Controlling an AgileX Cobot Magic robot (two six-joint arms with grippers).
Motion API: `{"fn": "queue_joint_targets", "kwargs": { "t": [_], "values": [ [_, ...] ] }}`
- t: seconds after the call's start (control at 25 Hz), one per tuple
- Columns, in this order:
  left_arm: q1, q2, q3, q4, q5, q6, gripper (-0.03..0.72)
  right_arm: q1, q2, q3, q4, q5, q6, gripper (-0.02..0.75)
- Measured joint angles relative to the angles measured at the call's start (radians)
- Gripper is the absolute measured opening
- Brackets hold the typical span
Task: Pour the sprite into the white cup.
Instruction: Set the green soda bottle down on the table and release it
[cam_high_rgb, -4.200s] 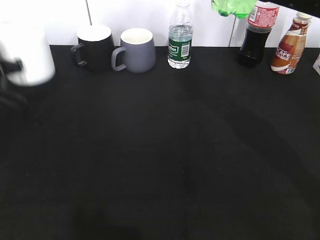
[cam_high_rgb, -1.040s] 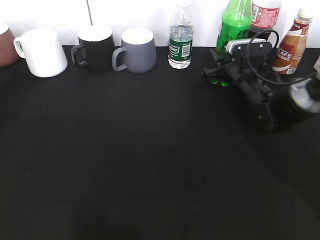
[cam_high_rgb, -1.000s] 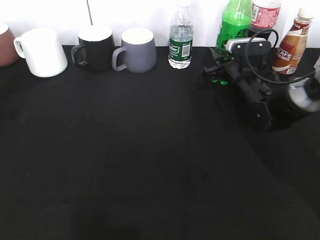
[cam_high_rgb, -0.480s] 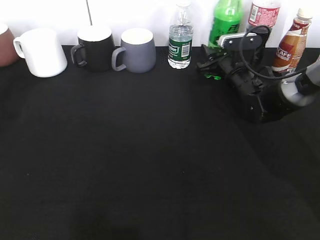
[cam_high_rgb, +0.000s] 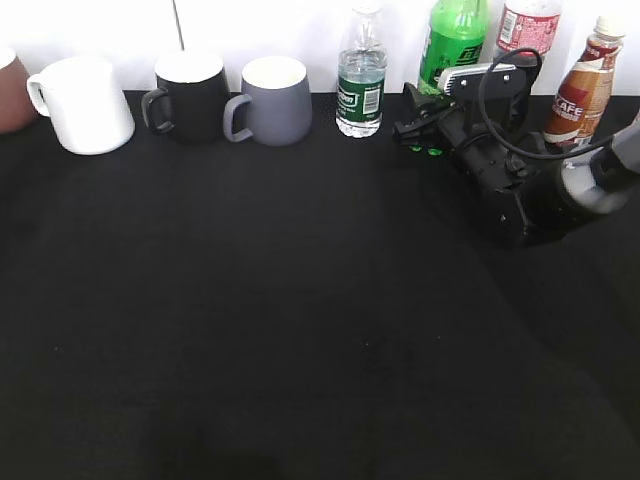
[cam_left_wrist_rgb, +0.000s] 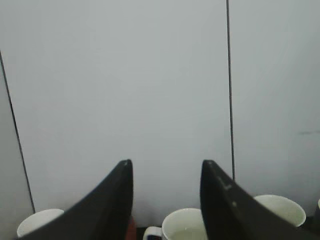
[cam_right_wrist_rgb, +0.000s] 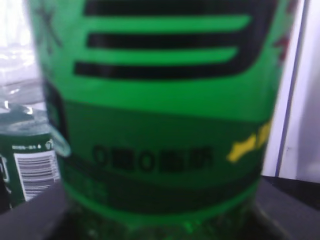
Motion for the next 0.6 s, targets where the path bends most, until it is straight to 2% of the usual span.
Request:
{"fn": "queue_joint_targets", "kwargs": {
  "t": [0.28, 0.6],
  "values": [
    [0.0, 0.004, 0.0, 0.0, -0.001, 0.0, 0.343, 0.0, 0.007, 0.0, 0.043, -0.02, 0.0, 0.552],
    [0.0, 0.004, 0.0, 0.0, 0.0, 0.0, 0.343, 0.0, 0.007, 0.0, 0.087, -0.023, 0.0, 0.557]
  ]
}}
